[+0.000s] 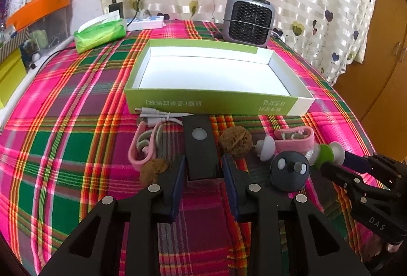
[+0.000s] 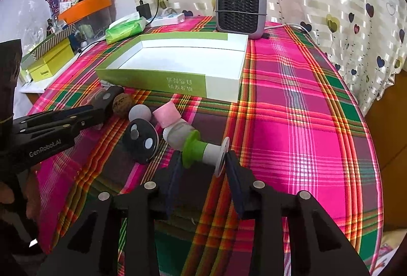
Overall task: Organize objects
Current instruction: 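Grasp the black power bank with the left tool while the right tool grasps the green spool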
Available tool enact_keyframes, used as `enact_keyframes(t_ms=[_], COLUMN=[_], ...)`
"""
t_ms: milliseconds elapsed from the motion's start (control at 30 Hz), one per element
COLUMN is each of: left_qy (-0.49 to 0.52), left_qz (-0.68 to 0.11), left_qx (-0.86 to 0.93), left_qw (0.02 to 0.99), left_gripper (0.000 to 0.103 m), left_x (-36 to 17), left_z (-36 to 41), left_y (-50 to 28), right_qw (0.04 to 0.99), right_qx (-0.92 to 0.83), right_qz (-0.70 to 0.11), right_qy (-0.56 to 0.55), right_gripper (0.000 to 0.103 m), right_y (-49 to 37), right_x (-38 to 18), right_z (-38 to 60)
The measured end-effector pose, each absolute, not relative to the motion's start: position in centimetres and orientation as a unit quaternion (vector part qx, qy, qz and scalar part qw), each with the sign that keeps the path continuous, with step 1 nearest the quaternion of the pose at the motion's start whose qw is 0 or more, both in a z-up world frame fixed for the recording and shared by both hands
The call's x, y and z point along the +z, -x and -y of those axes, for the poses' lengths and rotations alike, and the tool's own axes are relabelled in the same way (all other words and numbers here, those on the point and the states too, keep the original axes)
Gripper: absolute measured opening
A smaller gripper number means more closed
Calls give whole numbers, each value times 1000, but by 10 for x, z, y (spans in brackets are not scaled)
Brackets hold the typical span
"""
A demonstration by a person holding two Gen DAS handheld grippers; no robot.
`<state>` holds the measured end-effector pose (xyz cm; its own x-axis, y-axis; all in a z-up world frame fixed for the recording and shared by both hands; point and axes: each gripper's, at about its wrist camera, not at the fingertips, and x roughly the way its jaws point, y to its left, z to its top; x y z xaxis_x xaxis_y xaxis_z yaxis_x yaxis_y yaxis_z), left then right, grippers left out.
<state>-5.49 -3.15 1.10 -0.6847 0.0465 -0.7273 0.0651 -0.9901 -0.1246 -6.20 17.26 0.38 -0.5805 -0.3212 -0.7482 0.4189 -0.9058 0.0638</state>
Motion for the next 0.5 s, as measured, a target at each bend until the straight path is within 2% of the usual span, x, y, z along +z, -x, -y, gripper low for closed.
enact_keyframes(t_ms=[367, 500], left_qy=[-397, -396], left_qz=[-64, -63], left_qx=[-915, -916], left_qw=[2, -2], left_gripper=[28, 25], left_x=[12, 12], left_z=[30, 30], left_y=[62, 62], right_qw=[210, 212], right_qx=[-888, -889], right_qz=[-65, -71], right_qy=[-405, -399], right_gripper=[37, 34], right_y=[67, 64], right_x=[3, 5], right_z=[-168, -168])
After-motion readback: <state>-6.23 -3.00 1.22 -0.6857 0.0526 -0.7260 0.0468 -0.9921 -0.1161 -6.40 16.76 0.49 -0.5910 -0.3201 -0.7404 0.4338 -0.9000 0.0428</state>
